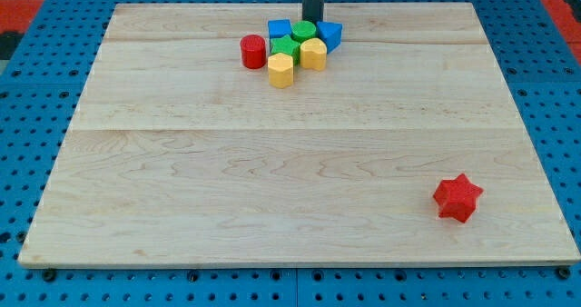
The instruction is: Place the blue triangle in between yellow blocks
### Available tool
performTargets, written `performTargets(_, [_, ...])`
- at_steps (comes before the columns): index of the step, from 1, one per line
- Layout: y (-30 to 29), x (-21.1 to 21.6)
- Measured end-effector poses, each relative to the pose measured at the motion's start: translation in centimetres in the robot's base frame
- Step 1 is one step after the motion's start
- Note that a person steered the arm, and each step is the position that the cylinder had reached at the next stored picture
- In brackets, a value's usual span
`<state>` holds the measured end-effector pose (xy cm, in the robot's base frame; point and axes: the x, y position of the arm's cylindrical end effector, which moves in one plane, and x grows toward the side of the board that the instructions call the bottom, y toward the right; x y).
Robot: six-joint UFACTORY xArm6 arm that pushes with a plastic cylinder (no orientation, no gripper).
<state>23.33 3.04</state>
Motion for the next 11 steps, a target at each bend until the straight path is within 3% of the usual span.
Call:
performTargets(2, [-0.1,0.0])
performTargets(4, [9.8,-2.7])
performTargets(7, [1.6,4.6])
performTargets(8, [2.4,4.7])
performTargets(9, [-1.2,4.9])
performTargets(10, [-3.6,10.0])
performTargets(11, [-3.6,11.8])
